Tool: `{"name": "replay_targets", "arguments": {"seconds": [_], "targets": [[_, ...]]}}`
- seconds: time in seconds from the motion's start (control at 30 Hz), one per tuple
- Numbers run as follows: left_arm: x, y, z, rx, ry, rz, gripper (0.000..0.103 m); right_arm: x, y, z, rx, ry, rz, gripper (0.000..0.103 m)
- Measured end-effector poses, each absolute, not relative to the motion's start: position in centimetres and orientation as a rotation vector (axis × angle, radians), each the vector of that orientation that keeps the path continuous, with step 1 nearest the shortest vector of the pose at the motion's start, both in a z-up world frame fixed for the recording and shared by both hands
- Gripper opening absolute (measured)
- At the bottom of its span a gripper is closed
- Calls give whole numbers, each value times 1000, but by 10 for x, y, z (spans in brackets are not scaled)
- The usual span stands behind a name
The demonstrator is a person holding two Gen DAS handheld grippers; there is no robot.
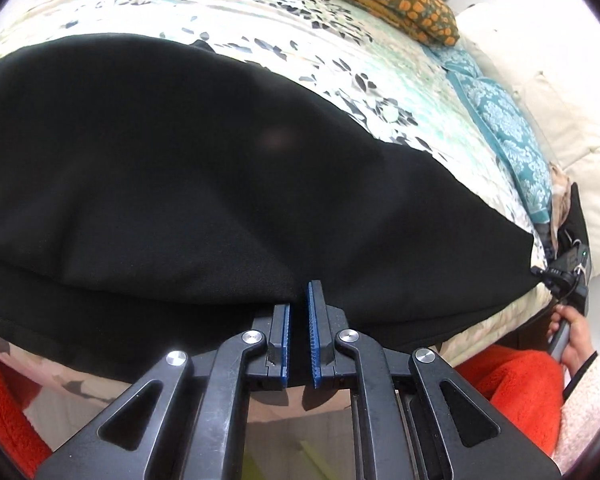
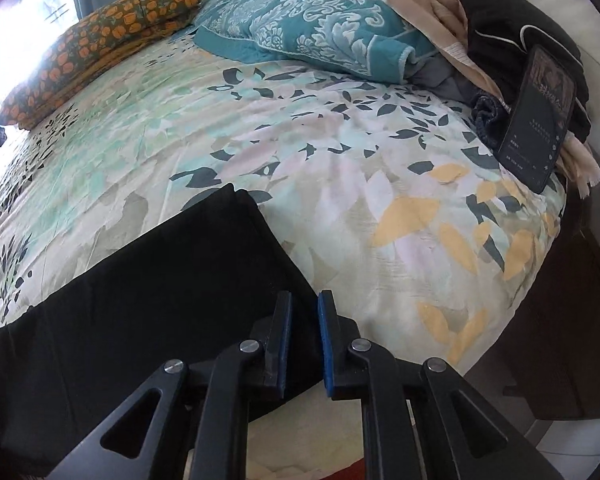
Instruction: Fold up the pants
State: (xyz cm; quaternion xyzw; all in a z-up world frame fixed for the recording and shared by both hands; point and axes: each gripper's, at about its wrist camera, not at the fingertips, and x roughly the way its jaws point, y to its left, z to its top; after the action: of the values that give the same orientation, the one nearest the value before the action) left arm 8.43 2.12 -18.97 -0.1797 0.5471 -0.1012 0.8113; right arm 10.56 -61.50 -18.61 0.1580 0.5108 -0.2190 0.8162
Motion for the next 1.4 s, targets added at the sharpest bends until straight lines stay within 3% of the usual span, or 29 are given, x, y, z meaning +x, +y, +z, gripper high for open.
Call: {"name": "replay_targets", "arguments": {"seconds": [0.63,0.7,0.77,0.83,0.87,0.9,0.97,1.0,1.23,1.4], "targets": [[81,10,-189,-392,1219,-249,6,112,-605,-190,134,1161,-499,14],[82,11,-193,-388,1233,-231,5,111,-610,-193,92,1186,-566,11],[84,12,-200,-397,1266,-207,14,104,-631,-199,183,1213,-611,11],[84,15,-203,-436,1284,-211,16,95,-646,-195,297,1174,-601,13],[82,17,-202,-448,1291,-215,22,90,-647,-189,310,1146,-616,22],[81,18,-199,-458,1299,-221,28,86,-644,-178,297,1107,-635,42],[72,29,-190,-496,1289,-225,60,82,-624,-151,244,1005,-607,55],[68,38,-183,-521,1269,-202,67,83,-608,-140,217,979,-560,55],[73,197,-140,-851,1006,146,70,84,-429,-128,284,1002,80,56],[81,297,-135,-899,1028,334,71,55,-236,-148,-4,1012,599,55]]}}
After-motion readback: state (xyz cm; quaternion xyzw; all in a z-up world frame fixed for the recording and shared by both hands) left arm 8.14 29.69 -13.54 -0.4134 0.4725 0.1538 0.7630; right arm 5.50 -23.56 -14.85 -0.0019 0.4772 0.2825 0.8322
